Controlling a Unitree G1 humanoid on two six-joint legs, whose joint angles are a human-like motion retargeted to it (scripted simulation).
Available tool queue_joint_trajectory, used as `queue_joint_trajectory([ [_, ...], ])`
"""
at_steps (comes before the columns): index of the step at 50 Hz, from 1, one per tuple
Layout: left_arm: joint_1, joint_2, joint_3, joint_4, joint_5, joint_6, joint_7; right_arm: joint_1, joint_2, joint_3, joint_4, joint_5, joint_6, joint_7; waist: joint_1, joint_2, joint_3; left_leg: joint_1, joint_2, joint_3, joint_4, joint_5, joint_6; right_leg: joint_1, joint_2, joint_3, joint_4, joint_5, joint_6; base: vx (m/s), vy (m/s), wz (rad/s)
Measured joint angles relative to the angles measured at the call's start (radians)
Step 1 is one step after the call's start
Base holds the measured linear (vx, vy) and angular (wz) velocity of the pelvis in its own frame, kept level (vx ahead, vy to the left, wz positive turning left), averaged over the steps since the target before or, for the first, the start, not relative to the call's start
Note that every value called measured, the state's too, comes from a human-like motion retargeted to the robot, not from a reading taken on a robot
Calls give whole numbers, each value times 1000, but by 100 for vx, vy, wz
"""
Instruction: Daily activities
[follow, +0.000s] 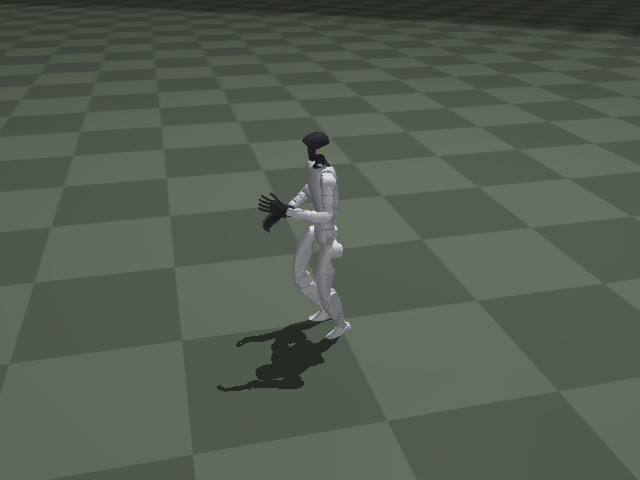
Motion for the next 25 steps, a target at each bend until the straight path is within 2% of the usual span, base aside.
queue_joint_trajectory([
  [5,-74,17,39,-112,6,-5,38,23,4,-16,37,-25,-1,22,-19,-44,18,26,-84,0,-59,-16,23,-68,-86,47,145,-29,22,-3,10,22],
  [10,66,9,60,-82,-32,18,-4,1,7,-27,-111,-24,-17,29,4,-77,17,25,-107,5,-77,10,47,-71,-108,58,136,-58,1,1,-2,-16],
  [15,259,-10,41,115,-20,59,-102,-95,-11,-7,-347,-16,-42,46,42,-63,3,-7,-41,-30,-11,96,44,4,-13,61,-30,-33,-55,3,-11,-56],
  [19,347,-15,8,222,-9,84,-193,-184,-29,10,-481,-16,-58,67,69,-48,-3,-51,23,-49,82,149,22,54,48,50,-142,12,-72,3,-11,-50],
  [25,364,7,-33,224,25,83,-249,-221,-56,7,-517,-29,-56,48,73,-33,-3,-91,86,-39,164,42,5,81,79,16,-175,-21,-42,1,-3,-13],
])
